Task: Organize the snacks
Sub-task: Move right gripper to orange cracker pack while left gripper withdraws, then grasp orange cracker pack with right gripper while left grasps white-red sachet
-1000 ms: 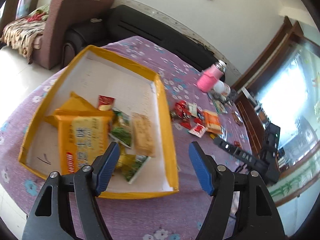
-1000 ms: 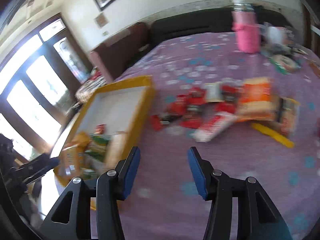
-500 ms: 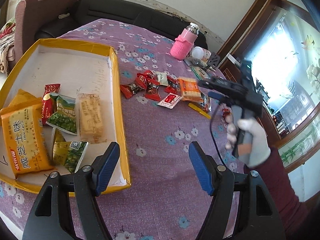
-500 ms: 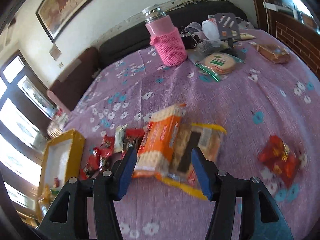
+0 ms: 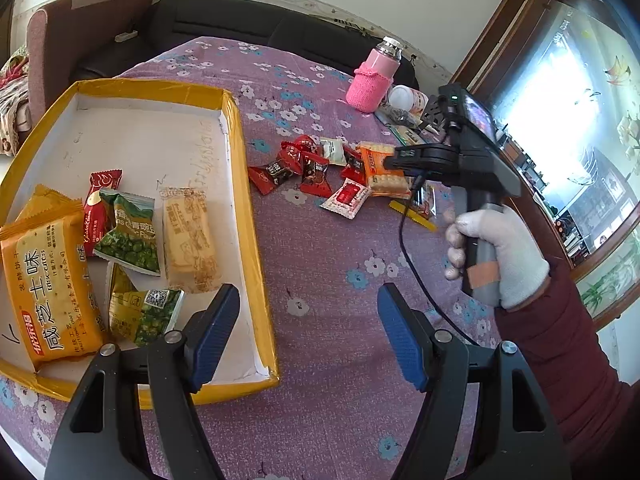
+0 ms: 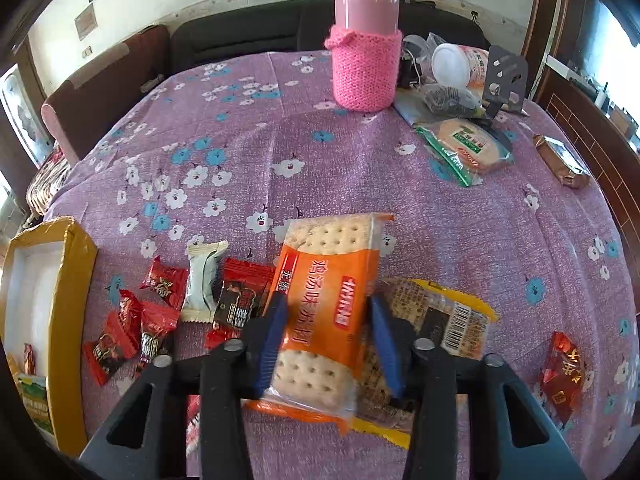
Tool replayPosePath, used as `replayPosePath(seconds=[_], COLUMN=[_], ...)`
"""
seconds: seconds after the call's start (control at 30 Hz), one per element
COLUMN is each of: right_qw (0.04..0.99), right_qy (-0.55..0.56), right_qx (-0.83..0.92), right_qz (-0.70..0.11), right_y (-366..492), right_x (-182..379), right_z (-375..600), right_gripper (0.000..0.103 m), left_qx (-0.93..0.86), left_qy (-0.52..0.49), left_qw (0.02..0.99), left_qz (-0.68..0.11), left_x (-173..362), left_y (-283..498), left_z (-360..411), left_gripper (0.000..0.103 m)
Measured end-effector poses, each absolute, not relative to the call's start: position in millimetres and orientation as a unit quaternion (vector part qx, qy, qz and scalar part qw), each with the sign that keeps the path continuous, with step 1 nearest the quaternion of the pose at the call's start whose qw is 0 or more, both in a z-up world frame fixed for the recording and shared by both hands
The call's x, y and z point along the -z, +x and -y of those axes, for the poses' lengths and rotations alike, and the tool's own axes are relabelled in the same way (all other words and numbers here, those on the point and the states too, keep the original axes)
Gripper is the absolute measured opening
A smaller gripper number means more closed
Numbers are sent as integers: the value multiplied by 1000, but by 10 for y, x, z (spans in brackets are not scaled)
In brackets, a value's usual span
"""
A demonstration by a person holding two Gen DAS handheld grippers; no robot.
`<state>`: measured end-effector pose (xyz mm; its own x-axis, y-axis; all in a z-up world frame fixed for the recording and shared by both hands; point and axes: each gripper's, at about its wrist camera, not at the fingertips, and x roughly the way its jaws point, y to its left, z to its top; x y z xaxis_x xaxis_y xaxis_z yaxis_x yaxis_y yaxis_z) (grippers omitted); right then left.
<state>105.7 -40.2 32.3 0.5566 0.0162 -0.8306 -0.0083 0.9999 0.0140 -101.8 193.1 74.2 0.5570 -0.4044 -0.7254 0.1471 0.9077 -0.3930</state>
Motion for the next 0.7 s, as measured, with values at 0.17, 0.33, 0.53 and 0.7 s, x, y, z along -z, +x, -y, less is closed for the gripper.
replayPosePath(seconds=[0.17,0.33,0.53,0.7], right_qw=[872,867,856,858], right_qy=[10,61,48,18], right_qx=[-56,-62,-22,-31], right_qz=[-486,-490,-514,-513], right_y=[821,891,1243,1201], right_x=[-355,-391,-222,-110], right_z=[525,562,353,249], right_gripper=[17,42,62,57], left_qx=[162,167,161,151], left_qy=[-137,-129,-121,-124], left_qw=[870,869,876,880], left_qz=[-445,-447,-439,-432], left_x=[-753,-771,-855,-850], left_y=[-1029,-1064,-1106,-1093], left_z=[-1819,-1670,-1692,-1805], left_gripper=[71,71,71,71])
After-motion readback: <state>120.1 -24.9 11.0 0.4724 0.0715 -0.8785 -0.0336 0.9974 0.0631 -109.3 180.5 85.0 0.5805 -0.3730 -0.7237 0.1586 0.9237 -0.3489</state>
